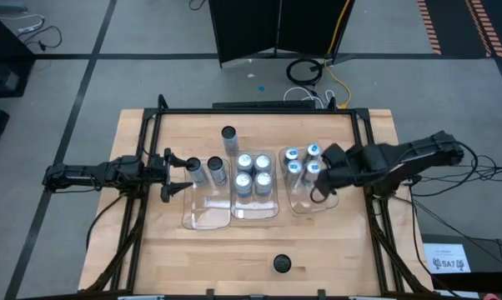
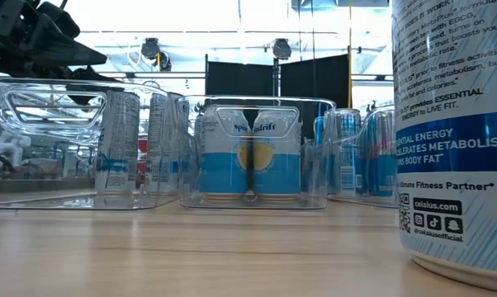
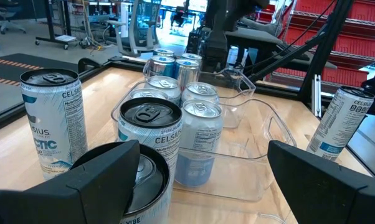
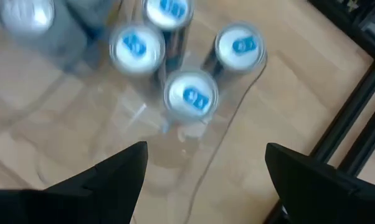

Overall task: Sort soda cans
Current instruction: Put the bottom white soda can into the left transparent bin

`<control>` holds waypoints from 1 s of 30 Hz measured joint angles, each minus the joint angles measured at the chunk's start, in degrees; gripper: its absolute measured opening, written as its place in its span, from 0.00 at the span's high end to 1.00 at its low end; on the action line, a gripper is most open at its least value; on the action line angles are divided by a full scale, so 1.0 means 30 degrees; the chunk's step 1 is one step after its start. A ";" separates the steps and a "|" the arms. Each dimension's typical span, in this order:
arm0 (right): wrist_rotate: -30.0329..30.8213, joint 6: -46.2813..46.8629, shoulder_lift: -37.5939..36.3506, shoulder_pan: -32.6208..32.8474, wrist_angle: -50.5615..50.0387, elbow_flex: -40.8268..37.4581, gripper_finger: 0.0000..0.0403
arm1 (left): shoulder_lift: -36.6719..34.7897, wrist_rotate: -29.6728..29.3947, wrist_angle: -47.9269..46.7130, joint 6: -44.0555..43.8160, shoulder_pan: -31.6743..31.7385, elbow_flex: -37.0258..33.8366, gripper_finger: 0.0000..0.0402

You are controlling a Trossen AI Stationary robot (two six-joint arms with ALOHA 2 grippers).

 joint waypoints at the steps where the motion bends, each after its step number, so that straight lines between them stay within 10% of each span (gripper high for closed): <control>1: -0.0067 -0.0012 -0.0099 0.0340 -0.0022 -0.0375 0.21 | 0.0000 0.0000 0.0007 0.0000 0.0000 -0.0007 0.10; 11: 0.1799 -0.1023 -0.0350 0.2684 0.3570 -0.5926 0.21 | 0.0000 0.0007 0.0007 0.0001 0.0000 -0.0007 0.10; 20: 0.4070 -0.7812 -0.5967 0.3629 1.4659 -1.2611 0.21 | 0.0000 0.0000 0.0007 0.0002 0.0000 0.0000 0.10; 30: -0.0352 -1.6738 -1.3720 0.0696 2.4381 -1.8932 0.21 | 0.0000 0.0006 0.0007 0.0002 0.0000 -0.0004 0.10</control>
